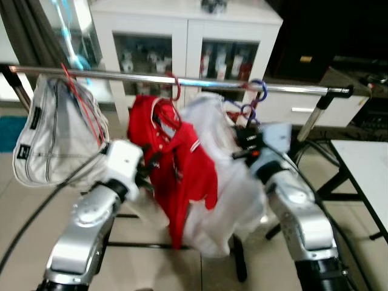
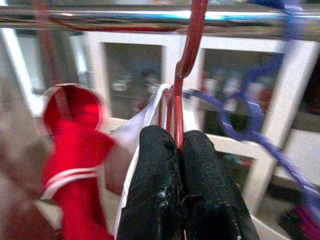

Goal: Hang hanger

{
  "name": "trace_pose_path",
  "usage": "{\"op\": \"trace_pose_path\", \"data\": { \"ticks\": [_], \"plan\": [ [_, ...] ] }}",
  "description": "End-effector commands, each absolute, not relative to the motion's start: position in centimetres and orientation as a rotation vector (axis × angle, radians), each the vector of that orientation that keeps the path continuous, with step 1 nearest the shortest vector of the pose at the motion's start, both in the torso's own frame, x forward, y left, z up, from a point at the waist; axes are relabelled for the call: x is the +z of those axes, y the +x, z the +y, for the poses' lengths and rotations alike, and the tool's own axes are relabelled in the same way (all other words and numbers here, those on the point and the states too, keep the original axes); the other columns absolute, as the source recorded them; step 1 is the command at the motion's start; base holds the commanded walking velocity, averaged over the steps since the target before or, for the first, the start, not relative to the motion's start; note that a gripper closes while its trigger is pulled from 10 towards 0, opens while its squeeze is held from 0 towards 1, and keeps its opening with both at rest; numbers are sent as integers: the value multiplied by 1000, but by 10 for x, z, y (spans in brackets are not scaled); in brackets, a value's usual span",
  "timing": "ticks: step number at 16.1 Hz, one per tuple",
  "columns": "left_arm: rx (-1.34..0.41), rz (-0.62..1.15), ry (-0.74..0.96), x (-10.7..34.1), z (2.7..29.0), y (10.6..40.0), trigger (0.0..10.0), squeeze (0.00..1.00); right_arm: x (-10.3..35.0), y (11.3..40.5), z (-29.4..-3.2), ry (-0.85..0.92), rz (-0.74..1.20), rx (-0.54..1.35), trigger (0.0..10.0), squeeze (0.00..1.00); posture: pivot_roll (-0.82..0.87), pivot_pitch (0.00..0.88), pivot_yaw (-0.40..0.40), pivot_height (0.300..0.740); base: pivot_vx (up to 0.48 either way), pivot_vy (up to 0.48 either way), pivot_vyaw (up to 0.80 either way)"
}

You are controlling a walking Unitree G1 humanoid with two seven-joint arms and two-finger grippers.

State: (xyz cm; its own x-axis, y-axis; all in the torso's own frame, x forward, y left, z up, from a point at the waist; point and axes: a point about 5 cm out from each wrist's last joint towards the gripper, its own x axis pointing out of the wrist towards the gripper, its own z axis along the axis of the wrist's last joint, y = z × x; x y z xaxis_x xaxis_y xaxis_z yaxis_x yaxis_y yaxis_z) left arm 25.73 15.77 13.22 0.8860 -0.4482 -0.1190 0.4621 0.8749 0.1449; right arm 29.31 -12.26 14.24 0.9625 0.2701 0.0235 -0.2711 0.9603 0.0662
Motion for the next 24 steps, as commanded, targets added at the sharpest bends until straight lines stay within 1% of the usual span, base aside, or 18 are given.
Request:
{"op": "trace_pose_path", "data": {
  "ticks": [1, 2, 3, 6, 7, 8, 10, 13, 15, 17, 18, 20, 24],
  "plan": [
    [-537, 64, 174, 138, 154, 253, 10000, 0, 155, 299, -130, 68, -78, 209, 10000, 0, 25, 0, -58, 740, 0, 0, 0],
    [-597, 74, 186, 137, 151, 248, 10000, 0, 155, 302, -142, 64, -80, 119, 10000, 0, 24, 0, -58, 740, 0, 0, 0],
    [-600, 77, 183, 137, 151, 248, 10000, 0, 154, 302, -146, 61, -77, 94, 10000, 0, 23, 0, -58, 740, 0, 0, 0],
    [-599, 76, 188, 137, 151, 247, 10000, 0, 147, 302, -171, 4, -55, -83, 10000, 0, 25, 0, -60, 740, 0, 0, 0],
    [-605, 77, 187, 137, 152, 247, 10000, 0, 145, 302, -173, 1, -46, -94, 10000, 0, 24, 0, -60, 740, 0, 0, 0],
    [-610, 77, 187, 137, 152, 246, 10000, 0, 144, 303, -171, 4, -41, -75, 10000, 0, 24, 0, -60, 740, 0, 0, 0],
    [-616, 78, 187, 138, 152, 246, 10000, 0, 141, 303, -158, 15, -23, 9, 10000, 0, 23, 0, -59, 740, 0, 0, 0],
    [-620, 76, 186, 139, 152, 246, 10000, 0, 142, 301, -133, 3, -29, 156, 10000, 0, 27, 0, -59, 740, 0, 0, 0],
    [-659, 82, 198, 140, 152, 244, 10000, 0, 143, 304, -121, 28, -23, 195, 10000, 0, 30, 0, -59, 740, 0, 0, 0],
    [-707, 88, 207, 141, 151, 242, 10000, 0, 140, 314, -113, 33, 26, 202, 10000, 0, 32, 0, -57, 740, 0, 0, 0],
    [-759, 89, 202, 143, 149, 240, 10000, 0, 140, 329, -105, 29, 69, 202, 10000, 0, 38, 0, -59, 740, 0, 0, 0],
    [-802, 102, 217, 144, 148, 238, 10000, 0, 138, 344, -102, 2, 112, 175, 10000, 0, 46, 0, -61, 740, 0, 0, 0],
    [-829, 111, 232, 145, 148, 236, 10000, 0, 144, 375, -99, 13, 174, 131, 10000, 0, 58, 0, -64, 740, 0, 0, 0]
  ]
}}
